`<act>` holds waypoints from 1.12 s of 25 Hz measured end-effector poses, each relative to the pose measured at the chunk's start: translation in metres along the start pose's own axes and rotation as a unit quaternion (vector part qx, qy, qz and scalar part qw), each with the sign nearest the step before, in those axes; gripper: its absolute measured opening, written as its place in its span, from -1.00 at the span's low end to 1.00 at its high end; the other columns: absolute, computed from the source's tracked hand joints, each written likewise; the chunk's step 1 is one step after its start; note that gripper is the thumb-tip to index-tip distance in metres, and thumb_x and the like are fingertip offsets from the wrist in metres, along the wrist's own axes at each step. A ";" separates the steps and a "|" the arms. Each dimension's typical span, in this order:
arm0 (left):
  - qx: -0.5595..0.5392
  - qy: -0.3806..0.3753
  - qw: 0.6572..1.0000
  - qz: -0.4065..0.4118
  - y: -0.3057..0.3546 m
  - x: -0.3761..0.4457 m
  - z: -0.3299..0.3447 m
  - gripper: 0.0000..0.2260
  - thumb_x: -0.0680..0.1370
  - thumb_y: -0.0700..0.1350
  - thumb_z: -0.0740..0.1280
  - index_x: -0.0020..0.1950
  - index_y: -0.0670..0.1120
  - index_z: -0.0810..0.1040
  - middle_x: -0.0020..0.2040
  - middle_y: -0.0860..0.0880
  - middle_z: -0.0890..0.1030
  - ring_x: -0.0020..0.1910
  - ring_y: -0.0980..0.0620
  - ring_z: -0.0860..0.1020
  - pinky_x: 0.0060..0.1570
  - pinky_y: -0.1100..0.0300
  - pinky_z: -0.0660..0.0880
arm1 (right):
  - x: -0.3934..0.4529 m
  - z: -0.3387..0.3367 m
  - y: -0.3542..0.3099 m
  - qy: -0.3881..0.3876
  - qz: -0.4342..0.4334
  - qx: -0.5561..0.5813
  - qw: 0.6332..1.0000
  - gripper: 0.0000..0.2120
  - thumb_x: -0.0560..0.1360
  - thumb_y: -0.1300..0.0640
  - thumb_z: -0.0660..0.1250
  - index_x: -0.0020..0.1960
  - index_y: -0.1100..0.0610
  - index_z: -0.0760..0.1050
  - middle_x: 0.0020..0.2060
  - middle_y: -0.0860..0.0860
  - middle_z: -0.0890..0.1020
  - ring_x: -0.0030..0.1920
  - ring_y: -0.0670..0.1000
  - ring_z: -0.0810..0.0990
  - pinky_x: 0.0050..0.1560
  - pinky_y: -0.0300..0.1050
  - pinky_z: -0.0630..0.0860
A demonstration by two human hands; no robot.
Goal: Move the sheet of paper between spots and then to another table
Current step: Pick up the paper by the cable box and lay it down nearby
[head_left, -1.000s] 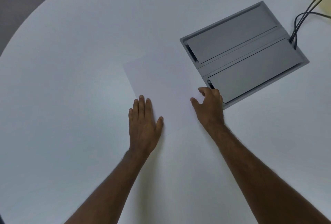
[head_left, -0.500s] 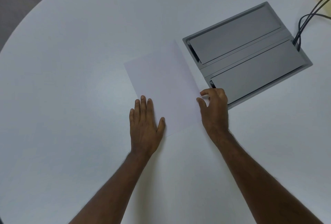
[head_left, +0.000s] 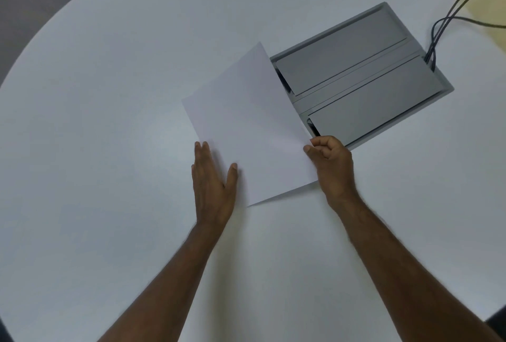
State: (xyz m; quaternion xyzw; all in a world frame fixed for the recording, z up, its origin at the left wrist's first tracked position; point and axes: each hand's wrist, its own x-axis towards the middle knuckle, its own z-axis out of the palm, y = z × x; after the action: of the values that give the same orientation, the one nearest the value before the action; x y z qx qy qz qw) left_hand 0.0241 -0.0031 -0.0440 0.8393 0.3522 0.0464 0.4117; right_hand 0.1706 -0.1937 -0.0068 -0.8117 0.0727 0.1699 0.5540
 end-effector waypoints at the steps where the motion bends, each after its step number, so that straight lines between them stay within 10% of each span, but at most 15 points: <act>1: -0.034 0.015 0.999 -0.025 0.008 0.000 -0.002 -0.28 0.68 0.12 0.25 0.69 -0.06 -0.08 0.71 -0.01 -0.02 0.67 0.09 -0.04 0.62 0.13 -0.07 | -0.001 -0.012 -0.003 -0.006 0.007 0.014 1.000 -0.87 0.51 0.19 0.50 -0.07 -0.01 0.60 -0.27 -0.12 0.68 -0.25 -0.18 0.60 -0.16 -0.34 0.52; 5: -0.269 0.054 0.949 -0.154 0.050 -0.006 -0.002 -0.28 0.59 0.05 0.44 0.64 0.00 0.15 0.38 0.01 0.54 0.20 0.08 0.60 0.30 0.10 0.50 | -0.012 -0.074 -0.013 -0.022 0.038 0.039 0.998 -0.88 0.49 0.21 0.51 -0.09 0.03 0.61 -0.25 -0.09 0.73 -0.26 -0.14 0.64 -0.21 -0.30 0.56; 9: -0.421 -0.043 0.877 -0.229 0.081 -0.028 0.016 -0.73 0.61 -0.10 0.43 0.30 -0.10 0.62 0.03 -0.11 0.71 -0.11 -0.03 0.65 0.02 -0.02 0.68 | -0.031 -0.138 -0.009 -0.029 0.059 0.040 0.997 -0.89 0.51 0.24 0.49 -0.04 0.07 0.61 -0.18 0.01 0.76 -0.24 -0.05 0.69 -0.17 -0.21 0.62; 14: -0.409 -0.108 0.870 -0.253 0.109 -0.082 0.062 -0.83 0.61 -0.18 0.41 -0.17 -0.08 0.70 -0.22 -0.04 0.70 -0.31 0.03 0.64 -0.27 0.19 0.66 | -0.052 -0.213 0.024 0.002 0.071 -0.005 0.997 -0.85 0.52 0.24 0.49 0.07 0.16 0.61 -0.09 0.20 0.74 -0.16 0.07 0.67 -0.02 0.00 0.59; 22: -0.309 -0.209 0.880 -0.295 0.121 -0.157 0.137 -0.80 0.59 -0.17 0.44 -0.16 -0.28 0.64 -0.31 -0.19 0.66 -0.37 -0.09 0.68 -0.33 0.12 0.66 | -0.071 -0.284 0.096 0.055 0.092 -0.183 0.977 -0.91 0.55 0.14 0.44 0.06 0.06 0.60 -0.07 0.06 0.71 0.03 0.18 0.67 0.09 0.08 0.60; 28: -0.275 -0.216 0.885 -0.307 0.129 -0.177 0.167 -0.78 0.59 -0.16 0.44 -0.19 -0.27 0.64 -0.29 -0.24 0.69 -0.36 -0.13 0.72 -0.38 0.14 0.64 | -0.097 -0.279 0.132 0.143 -0.047 -0.406 0.902 -0.56 0.56 0.05 0.43 0.39 0.10 0.42 0.31 0.07 0.51 0.26 0.14 0.49 0.26 0.10 0.48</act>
State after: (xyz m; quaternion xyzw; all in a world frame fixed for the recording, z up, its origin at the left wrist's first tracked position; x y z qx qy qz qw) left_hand 0.0243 -0.2775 -0.0228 0.5321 0.4674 -0.1697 0.6853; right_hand 0.0946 -0.5080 0.0039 -0.9843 0.0379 0.0409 0.1676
